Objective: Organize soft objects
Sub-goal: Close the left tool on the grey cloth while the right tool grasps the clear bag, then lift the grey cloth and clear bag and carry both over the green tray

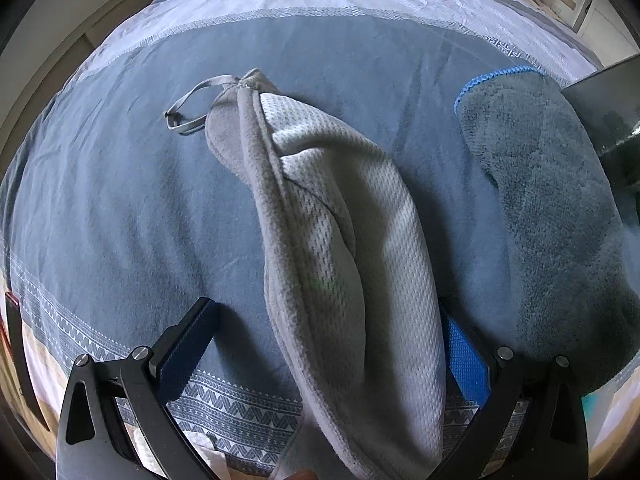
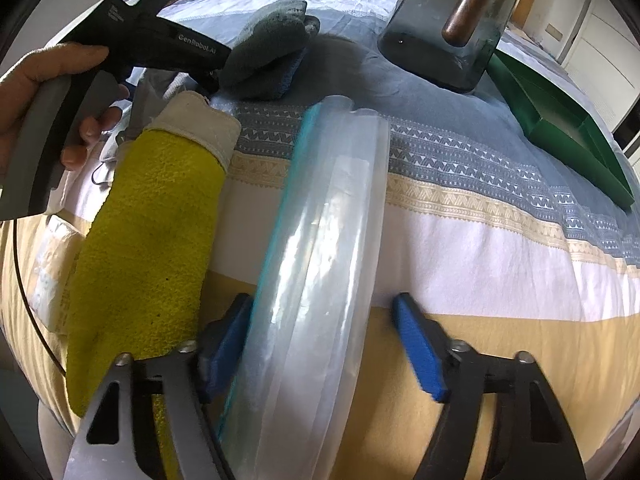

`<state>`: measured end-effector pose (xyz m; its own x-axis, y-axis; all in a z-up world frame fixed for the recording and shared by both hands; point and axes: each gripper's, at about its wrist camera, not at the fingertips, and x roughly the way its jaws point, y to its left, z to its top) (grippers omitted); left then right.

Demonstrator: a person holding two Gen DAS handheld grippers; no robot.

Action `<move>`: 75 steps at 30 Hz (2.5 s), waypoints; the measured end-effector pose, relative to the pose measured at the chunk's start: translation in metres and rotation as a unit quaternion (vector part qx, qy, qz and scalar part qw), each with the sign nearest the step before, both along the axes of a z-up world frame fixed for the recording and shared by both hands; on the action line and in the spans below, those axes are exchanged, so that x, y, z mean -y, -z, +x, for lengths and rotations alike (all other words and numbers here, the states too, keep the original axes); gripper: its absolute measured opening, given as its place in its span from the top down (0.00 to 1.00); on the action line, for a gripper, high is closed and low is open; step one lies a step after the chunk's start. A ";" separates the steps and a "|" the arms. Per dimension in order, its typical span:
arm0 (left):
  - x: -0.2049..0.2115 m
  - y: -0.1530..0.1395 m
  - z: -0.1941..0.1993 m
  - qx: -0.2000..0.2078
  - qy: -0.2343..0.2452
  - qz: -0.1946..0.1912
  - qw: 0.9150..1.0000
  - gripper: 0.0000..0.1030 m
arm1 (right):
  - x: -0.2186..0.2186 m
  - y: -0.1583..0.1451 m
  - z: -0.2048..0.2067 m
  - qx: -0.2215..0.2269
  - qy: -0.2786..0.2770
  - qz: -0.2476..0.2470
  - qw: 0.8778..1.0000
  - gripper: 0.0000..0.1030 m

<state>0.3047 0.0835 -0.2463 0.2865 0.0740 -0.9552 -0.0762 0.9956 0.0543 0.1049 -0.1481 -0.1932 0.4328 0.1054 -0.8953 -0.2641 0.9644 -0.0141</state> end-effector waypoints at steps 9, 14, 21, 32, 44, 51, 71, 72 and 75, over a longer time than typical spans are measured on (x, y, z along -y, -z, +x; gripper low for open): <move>0.014 -0.004 -0.006 0.011 0.002 0.004 1.000 0.01 | 0.004 -0.002 0.003 0.000 0.001 0.010 1.000 0.57; 0.017 -0.008 -0.011 0.017 0.003 0.009 1.000 0.01 | 0.005 -0.004 0.004 0.003 -0.003 0.012 1.000 0.68; 0.026 -0.019 -0.015 0.028 0.024 0.010 0.999 0.22 | 0.003 -0.007 0.002 0.009 -0.012 0.005 1.000 0.77; 0.045 -0.038 -0.016 0.047 0.053 0.009 0.997 0.78 | -0.002 -0.010 -0.001 0.020 -0.022 -0.002 1.000 0.95; 0.041 -0.051 -0.027 0.073 0.052 -0.004 0.996 0.83 | 0.002 -0.019 -0.007 0.036 -0.027 0.003 0.999 0.96; 0.040 -0.078 -0.050 0.101 0.044 -0.006 0.994 0.84 | 0.011 -0.036 -0.012 0.058 -0.021 0.007 0.998 0.97; 0.038 -0.237 -0.144 0.221 0.049 0.010 0.974 0.84 | 0.062 -0.132 -0.067 0.150 0.004 0.050 0.987 0.97; 0.042 -0.242 -0.148 0.223 0.052 0.009 0.973 0.84 | 0.067 -0.137 -0.070 0.154 0.008 0.053 0.987 0.97; 0.066 -0.261 -0.168 0.235 0.071 0.006 0.969 0.84 | 0.089 -0.156 -0.079 0.169 0.024 0.063 0.983 0.97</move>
